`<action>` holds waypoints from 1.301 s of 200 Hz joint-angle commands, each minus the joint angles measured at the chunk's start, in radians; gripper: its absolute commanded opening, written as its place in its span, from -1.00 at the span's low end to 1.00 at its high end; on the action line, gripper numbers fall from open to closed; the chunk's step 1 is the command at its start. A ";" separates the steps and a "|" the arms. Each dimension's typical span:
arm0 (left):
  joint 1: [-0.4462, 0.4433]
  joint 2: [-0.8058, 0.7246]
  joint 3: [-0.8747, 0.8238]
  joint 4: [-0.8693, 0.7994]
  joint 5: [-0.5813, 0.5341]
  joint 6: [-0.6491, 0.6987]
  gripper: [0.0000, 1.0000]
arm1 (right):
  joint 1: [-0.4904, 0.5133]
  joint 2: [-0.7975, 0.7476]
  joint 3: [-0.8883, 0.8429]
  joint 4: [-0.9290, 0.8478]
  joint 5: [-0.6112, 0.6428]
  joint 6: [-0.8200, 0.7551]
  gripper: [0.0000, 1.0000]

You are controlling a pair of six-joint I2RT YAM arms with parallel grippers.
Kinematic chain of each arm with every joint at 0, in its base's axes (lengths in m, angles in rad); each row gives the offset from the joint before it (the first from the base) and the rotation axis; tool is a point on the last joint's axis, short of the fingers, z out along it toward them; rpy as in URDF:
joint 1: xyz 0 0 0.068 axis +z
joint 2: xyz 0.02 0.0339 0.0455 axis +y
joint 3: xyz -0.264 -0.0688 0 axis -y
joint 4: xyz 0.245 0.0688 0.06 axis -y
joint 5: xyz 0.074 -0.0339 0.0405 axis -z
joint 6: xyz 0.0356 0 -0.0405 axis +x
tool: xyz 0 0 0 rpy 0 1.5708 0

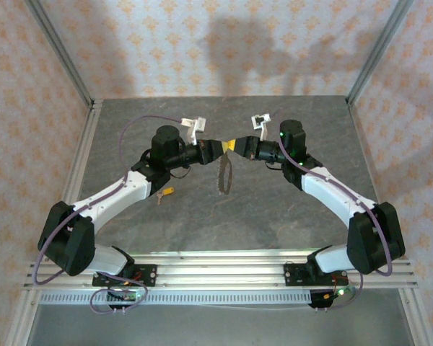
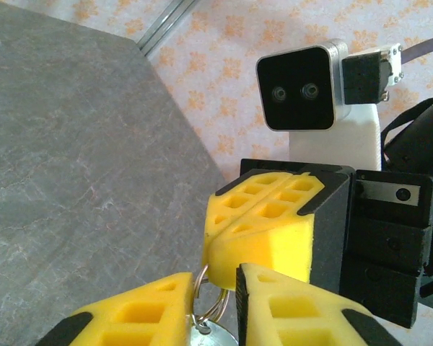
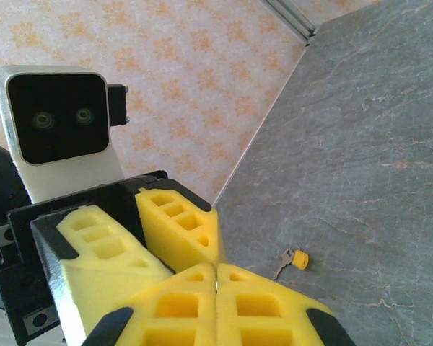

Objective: Put the keys on the keyring

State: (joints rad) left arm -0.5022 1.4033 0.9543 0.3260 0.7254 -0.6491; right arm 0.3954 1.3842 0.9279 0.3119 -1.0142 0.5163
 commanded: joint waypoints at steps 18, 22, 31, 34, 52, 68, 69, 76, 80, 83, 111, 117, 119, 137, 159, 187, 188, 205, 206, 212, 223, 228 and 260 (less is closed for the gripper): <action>-0.050 0.006 0.045 0.011 0.067 0.043 -0.60 | -0.003 0.008 0.023 0.033 0.020 -0.006 -1.00; -0.052 0.008 0.046 0.008 0.065 0.044 -0.64 | -0.002 0.006 0.023 0.032 0.019 -0.007 -1.00; -0.056 0.012 0.050 -0.002 0.059 0.052 -0.71 | -0.003 0.006 0.024 0.030 0.020 -0.008 -1.00; -0.056 0.013 0.051 -0.006 0.056 0.054 -0.74 | -0.003 0.006 0.023 0.029 0.020 -0.007 -1.00; -0.059 0.015 0.052 -0.024 0.040 0.069 -0.98 | -0.003 0.006 0.023 0.026 0.024 -0.008 -1.00; -0.061 0.012 0.052 -0.040 0.019 0.082 -1.00 | -0.003 0.006 0.026 0.023 0.030 -0.006 -1.00; -0.060 0.011 0.051 -0.041 0.017 0.084 -1.00 | -0.003 0.006 0.026 0.023 0.029 -0.007 -1.00; -0.061 0.008 0.048 -0.043 0.007 0.089 -1.00 | -0.003 0.006 0.028 0.021 0.034 -0.004 -1.00; -0.060 0.007 0.044 -0.042 0.002 0.091 -1.00 | -0.002 0.008 0.029 0.020 0.037 -0.003 -1.00; -0.060 0.005 0.043 -0.041 -0.002 0.094 -1.00 | -0.003 0.008 0.030 0.017 0.039 -0.003 -1.00; -0.060 -0.007 0.017 -0.020 -0.044 0.100 -1.00 | -0.005 0.009 0.040 -0.005 0.076 0.004 -0.98; -0.061 -0.009 0.010 -0.013 -0.053 0.100 -1.00 | -0.006 0.009 0.042 -0.005 0.081 0.010 -0.91; -0.061 -0.009 0.009 -0.011 -0.056 0.100 -1.00 | -0.007 0.008 0.042 -0.005 0.083 0.011 -0.87; -0.061 -0.013 -0.006 0.012 -0.072 0.100 -1.00 | -0.014 0.003 0.046 0.000 0.103 0.032 -0.49; -0.059 -0.018 -0.021 0.040 -0.088 0.101 -1.00 | -0.034 -0.020 0.045 0.005 0.140 0.056 -0.20; -0.058 -0.012 -0.022 0.052 -0.093 0.105 -1.00 | -0.084 -0.078 0.004 0.037 0.209 0.103 -0.10; -0.058 -0.012 -0.022 0.053 -0.093 0.105 -1.00 | -0.086 -0.080 0.002 0.038 0.212 0.104 -0.09; -0.056 -0.009 -0.022 0.062 -0.092 0.109 -1.00 | -0.113 -0.107 -0.041 0.059 0.245 0.126 -0.08; -0.056 -0.009 -0.021 0.062 -0.092 0.109 -1.00 | -0.115 -0.108 -0.044 0.061 0.246 0.128 -0.07; -0.054 -0.008 -0.020 0.066 -0.090 0.110 -1.00 | -0.123 -0.113 -0.061 0.074 0.246 0.136 -0.07; -0.047 -0.007 -0.021 0.074 -0.082 0.109 -1.00 | -0.134 -0.116 -0.086 0.094 0.233 0.147 -0.08; -0.044 -0.007 -0.021 0.077 -0.079 0.109 -1.00 | -0.135 -0.117 -0.098 0.104 0.224 0.151 -0.09; -0.016 0.000 -0.008 0.105 -0.043 0.106 -1.00 | -0.135 -0.105 -0.161 0.227 0.132 0.210 -0.15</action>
State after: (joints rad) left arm -0.5423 1.4143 0.9318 0.3408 0.6502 -0.5659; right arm 0.2600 1.2800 0.8120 0.3954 -0.8162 0.6636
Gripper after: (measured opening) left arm 0.047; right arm 0.436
